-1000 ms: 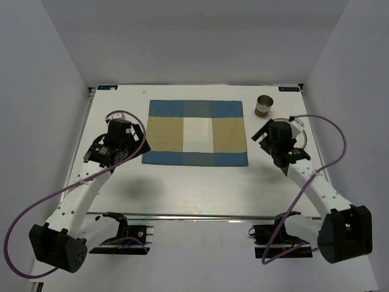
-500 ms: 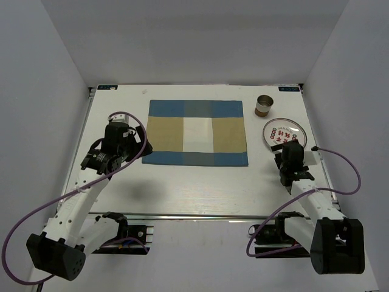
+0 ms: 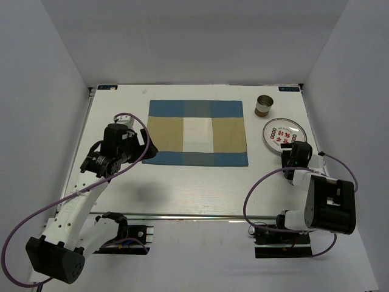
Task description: Set the dinner table for one person
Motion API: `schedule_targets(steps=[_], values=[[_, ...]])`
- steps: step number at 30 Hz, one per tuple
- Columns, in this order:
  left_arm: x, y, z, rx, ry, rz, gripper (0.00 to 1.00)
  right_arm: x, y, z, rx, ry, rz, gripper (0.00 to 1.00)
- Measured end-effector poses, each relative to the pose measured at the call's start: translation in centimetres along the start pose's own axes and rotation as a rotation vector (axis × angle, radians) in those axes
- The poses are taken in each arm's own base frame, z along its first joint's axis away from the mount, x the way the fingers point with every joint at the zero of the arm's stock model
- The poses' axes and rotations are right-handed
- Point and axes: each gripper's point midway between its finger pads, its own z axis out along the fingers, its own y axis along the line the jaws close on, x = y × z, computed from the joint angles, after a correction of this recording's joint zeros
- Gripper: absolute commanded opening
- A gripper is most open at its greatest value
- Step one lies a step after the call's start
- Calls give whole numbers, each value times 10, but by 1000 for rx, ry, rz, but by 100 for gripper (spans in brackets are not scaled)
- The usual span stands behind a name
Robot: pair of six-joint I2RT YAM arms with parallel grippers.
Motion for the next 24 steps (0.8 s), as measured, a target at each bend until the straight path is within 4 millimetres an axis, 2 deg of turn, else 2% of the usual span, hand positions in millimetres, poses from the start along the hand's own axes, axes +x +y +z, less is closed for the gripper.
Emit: schedule_targets(steps=[7, 10, 11, 13, 14, 15, 17, 24], values=[[1, -3, 1, 21, 9, 5, 98, -1, 10, 19, -43, 48, 84, 66], [1, -3, 1, 23, 10, 5, 98, 1, 9, 22, -41, 69, 99, 52], [1, -3, 1, 23, 10, 6, 98, 2, 7, 23, -38, 76, 102, 42], [1, -3, 1, 23, 10, 8, 98, 5, 1, 23, -19, 97, 100, 27], [1, -3, 1, 23, 10, 8, 98, 7, -1, 24, -12, 107, 101, 9], [1, -3, 1, 23, 10, 8, 98, 7, -2, 23, -9, 114, 109, 0], [1, -3, 1, 23, 10, 8, 98, 5, 4, 23, -32, 121, 126, 0], [1, -3, 1, 23, 10, 8, 98, 6, 4, 19, -36, 153, 144, 0]])
